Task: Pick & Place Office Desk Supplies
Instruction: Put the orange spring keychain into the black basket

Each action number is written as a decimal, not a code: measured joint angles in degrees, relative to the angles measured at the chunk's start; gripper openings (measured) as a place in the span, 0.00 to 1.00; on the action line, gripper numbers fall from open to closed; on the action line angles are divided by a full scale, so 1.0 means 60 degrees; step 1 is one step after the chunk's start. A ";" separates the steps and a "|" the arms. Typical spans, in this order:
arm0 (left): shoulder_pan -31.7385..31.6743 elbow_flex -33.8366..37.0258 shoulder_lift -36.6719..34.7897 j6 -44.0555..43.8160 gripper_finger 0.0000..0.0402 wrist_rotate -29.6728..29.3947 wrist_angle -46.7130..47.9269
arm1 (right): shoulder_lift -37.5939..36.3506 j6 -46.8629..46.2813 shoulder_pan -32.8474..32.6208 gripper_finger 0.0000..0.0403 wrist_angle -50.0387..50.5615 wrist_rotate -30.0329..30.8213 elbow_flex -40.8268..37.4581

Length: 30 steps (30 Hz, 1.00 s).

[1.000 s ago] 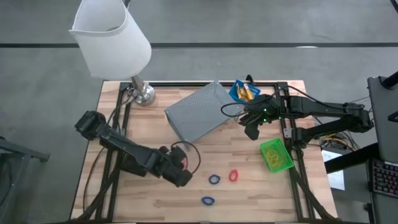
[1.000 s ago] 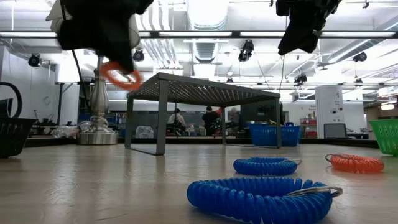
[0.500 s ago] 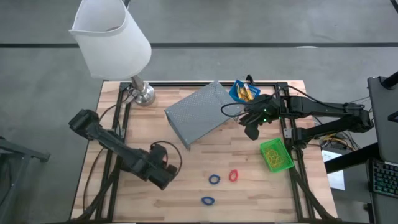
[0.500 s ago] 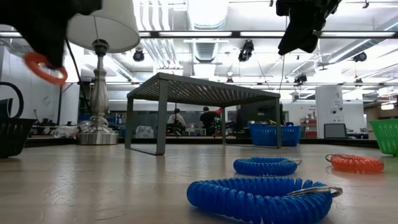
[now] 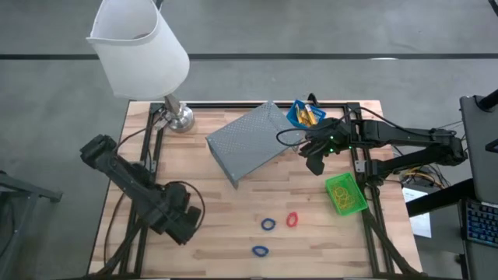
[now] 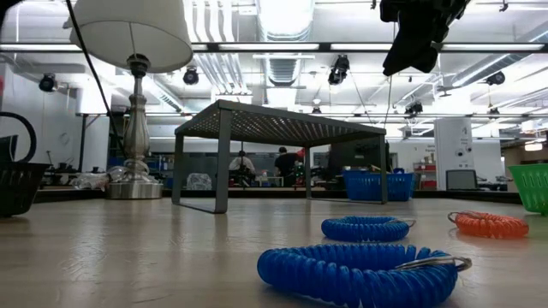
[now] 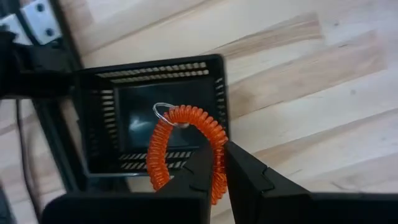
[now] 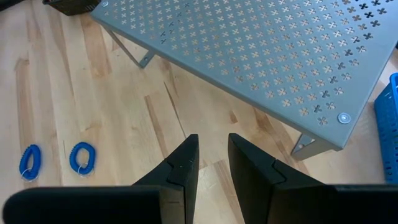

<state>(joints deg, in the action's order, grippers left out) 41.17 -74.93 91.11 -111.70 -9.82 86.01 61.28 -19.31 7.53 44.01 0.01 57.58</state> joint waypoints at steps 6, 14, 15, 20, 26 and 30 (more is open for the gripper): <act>0.0124 0.0389 -0.0016 -0.0302 0.08 0.0540 0.0104 | 0.0000 0.0000 0.0000 0.21 0.0000 -0.0003 0.0000; 0.0124 0.1845 -0.0131 -0.0005 0.08 0.0754 -0.0666 | 0.0000 -0.0003 0.0000 0.21 0.0000 0.0000 0.0000; 0.0124 0.2068 -0.0193 0.0078 0.08 0.0754 -0.0906 | 0.0000 -0.0003 0.0000 0.21 0.0000 -0.0004 0.0000; 0.0124 0.3243 -0.0633 0.0084 0.08 0.0754 -0.2339 | 0.0000 -0.0003 0.0000 0.21 0.0000 -0.0004 0.0000; 0.0124 0.4688 -0.1319 0.0090 0.08 0.0754 -0.4205 | 0.0000 0.0000 -0.0004 0.21 -0.0002 -0.0002 0.0000; 0.0124 0.5613 -0.1710 0.0065 0.08 0.0754 -0.5518 | 0.0000 -0.0002 -0.0004 0.21 0.0001 -0.0001 0.0000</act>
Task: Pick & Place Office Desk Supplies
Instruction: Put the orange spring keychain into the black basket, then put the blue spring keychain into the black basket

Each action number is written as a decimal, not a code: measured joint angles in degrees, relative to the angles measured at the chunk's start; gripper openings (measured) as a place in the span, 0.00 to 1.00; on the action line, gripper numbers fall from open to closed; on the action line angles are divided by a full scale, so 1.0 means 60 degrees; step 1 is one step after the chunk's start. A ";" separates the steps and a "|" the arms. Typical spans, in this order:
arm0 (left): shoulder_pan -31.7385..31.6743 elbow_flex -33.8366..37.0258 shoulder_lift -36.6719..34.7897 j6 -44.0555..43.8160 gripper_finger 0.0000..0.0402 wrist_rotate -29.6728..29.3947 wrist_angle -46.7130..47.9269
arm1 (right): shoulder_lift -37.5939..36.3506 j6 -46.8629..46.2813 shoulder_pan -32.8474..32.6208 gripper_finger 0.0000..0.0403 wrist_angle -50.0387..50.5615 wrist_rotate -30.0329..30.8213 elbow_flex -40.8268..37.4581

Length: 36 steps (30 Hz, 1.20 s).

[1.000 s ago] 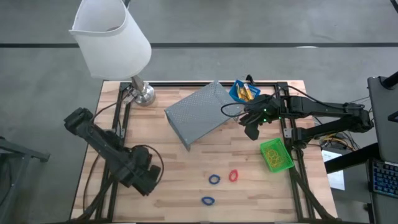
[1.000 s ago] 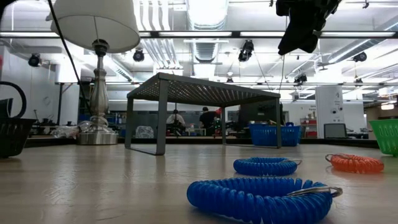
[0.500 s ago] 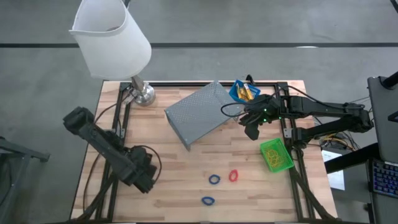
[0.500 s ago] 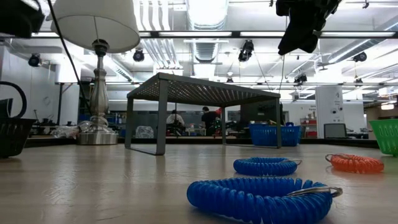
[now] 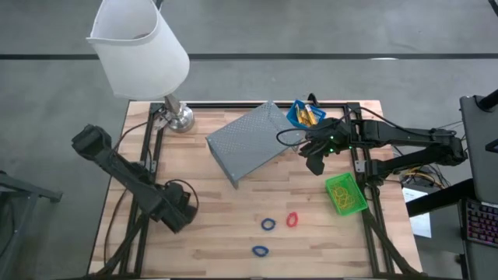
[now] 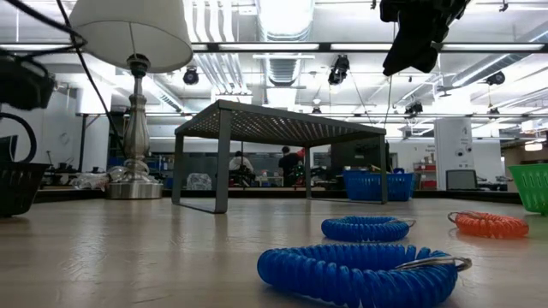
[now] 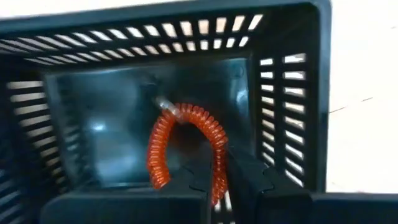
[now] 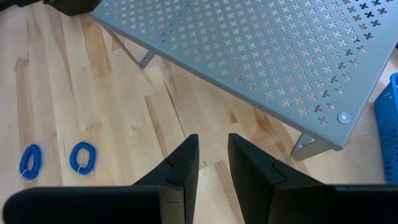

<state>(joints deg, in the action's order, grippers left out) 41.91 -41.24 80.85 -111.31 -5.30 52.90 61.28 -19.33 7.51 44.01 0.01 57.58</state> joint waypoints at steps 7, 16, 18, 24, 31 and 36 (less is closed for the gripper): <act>-0.0004 0.0886 -0.0213 -0.0187 0.08 0.0073 -0.1318 | 0.0000 -0.0001 0.0000 0.21 -0.0001 0.0000 0.0000; -0.0004 0.0876 -0.0217 -0.0204 0.11 0.0073 -0.1361 | 0.0000 0.0001 0.0000 0.21 -0.0001 -0.0003 0.0000; -0.0004 0.0876 -0.0217 -0.0200 0.14 0.0073 -0.1361 | 0.0000 0.0000 0.0000 0.21 -0.0001 0.0001 0.0000; -0.0004 0.0876 -0.0217 -0.0196 0.26 0.0073 -0.1401 | 0.0000 -0.0001 0.0000 0.21 -0.0001 -0.0002 0.0000; -0.0004 0.0862 -0.0217 -0.0174 0.33 0.0073 -0.1419 | 0.0000 -0.0001 0.0000 0.21 -0.0001 -0.0003 0.0000; -0.0004 0.0862 -0.0340 -0.0175 0.33 0.0072 -0.1379 | 0.0000 -0.0001 0.0000 0.21 -0.0001 -0.0002 0.0000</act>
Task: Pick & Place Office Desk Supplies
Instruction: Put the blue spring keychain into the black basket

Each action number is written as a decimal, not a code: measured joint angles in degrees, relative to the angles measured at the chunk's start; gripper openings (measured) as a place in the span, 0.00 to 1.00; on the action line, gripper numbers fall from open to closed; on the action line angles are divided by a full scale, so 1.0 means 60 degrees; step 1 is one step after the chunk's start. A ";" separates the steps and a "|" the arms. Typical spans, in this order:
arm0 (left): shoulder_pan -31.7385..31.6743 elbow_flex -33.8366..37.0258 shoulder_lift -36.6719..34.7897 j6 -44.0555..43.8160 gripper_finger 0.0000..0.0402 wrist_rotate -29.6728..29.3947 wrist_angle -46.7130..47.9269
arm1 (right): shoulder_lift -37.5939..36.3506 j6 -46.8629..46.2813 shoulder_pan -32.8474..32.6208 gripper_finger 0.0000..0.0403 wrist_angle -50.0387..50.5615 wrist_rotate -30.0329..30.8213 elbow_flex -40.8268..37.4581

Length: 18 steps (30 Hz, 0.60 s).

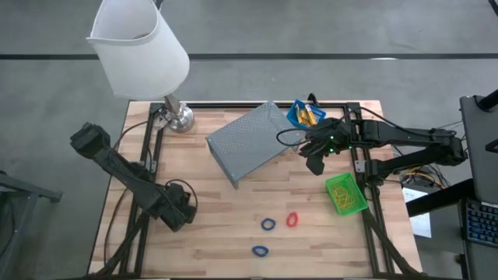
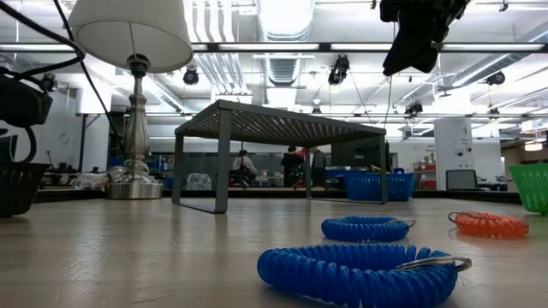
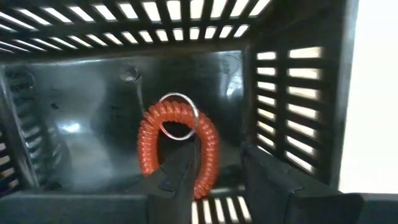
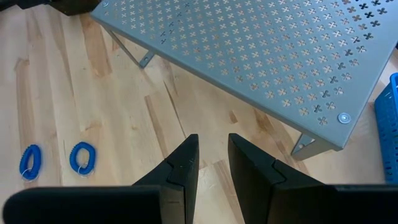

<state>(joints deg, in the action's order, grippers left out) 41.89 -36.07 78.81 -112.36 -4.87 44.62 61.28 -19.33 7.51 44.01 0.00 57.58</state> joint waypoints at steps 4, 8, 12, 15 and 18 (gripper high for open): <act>0.0000 0.0000 -0.0491 0.0000 0.33 -0.0002 0.0147 | 0.0000 0.0000 0.0000 0.21 -0.0001 0.0002 0.0000; 0.0000 0.0000 -0.1135 -0.0029 0.33 -0.0002 0.0574 | 0.0000 0.0000 0.0000 0.21 0.0000 -0.0001 0.0000; 0.0000 -0.0002 -0.1705 -0.0323 0.33 -0.0150 0.0792 | 0.0000 0.0002 0.0000 0.21 0.0000 0.0001 0.0000; 0.0000 -0.0198 -0.1929 -0.0428 0.33 -0.0297 0.1305 | 0.0000 0.0000 0.0000 0.21 -0.0002 0.0001 0.0000; 0.0000 -0.0746 -0.1925 -0.0432 0.33 -0.0628 0.2201 | 0.0000 0.0000 0.0002 0.21 0.0000 0.0001 0.0000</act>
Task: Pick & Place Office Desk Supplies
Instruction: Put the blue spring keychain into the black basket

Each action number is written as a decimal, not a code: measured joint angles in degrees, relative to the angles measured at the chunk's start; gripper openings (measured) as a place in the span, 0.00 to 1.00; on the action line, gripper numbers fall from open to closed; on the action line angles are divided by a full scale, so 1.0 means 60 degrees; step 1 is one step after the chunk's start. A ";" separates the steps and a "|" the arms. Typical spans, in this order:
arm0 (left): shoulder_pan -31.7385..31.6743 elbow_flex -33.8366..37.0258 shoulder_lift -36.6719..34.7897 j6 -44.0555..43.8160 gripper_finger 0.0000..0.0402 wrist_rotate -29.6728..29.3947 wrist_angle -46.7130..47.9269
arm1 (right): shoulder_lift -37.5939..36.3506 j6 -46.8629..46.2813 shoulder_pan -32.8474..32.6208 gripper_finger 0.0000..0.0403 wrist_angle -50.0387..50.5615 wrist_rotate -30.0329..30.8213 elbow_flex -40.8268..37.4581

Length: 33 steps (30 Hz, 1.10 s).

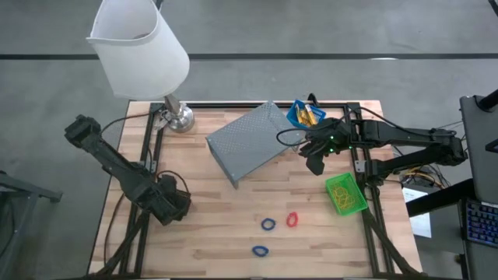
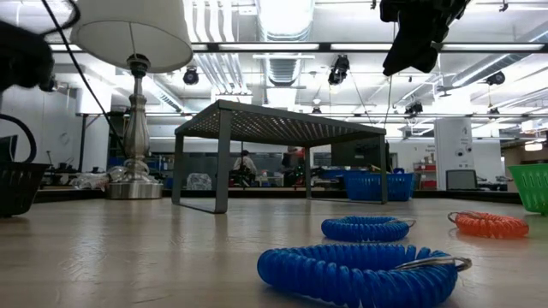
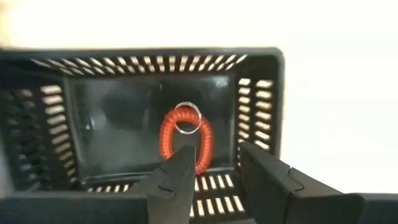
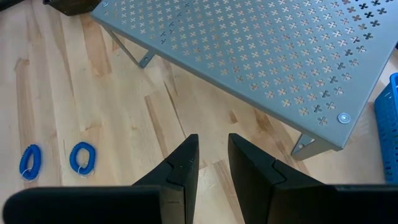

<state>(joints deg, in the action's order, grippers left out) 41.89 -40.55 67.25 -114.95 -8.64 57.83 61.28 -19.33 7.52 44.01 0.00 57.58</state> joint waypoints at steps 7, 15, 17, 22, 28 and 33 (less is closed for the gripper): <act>0.0000 -0.1481 0.0013 0.0151 0.33 -0.1831 0.1574 | 0.0000 0.0000 0.0000 0.21 -0.0004 -0.0001 0.0000; -0.0004 -0.1942 0.0023 0.0861 0.33 -0.3516 0.1067 | 0.0000 0.0000 0.0000 0.21 -0.0001 -0.0002 0.0000; -0.0007 -0.1942 0.0020 0.1290 0.33 -0.3844 0.0613 | 0.0000 0.0002 0.0002 0.21 -0.0004 0.0001 0.0000; -0.0004 -0.1946 0.0451 0.3718 0.33 -0.5608 -0.0970 | 0.0000 0.0000 -0.0001 0.21 -0.0001 -0.0002 0.0000; -0.0054 -0.1950 0.1751 0.6615 0.33 -0.7718 -0.3355 | 0.0000 0.0000 0.0002 0.21 0.0000 -0.0002 0.0000; -0.0213 -0.2035 0.2696 0.9282 0.33 -0.7848 -0.5618 | 0.0000 0.0001 0.0002 0.21 -0.0003 -0.0001 0.0000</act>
<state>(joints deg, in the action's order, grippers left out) 40.61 -52.76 83.43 -59.26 -55.72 24.12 61.28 -19.33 7.53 43.99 -0.01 57.58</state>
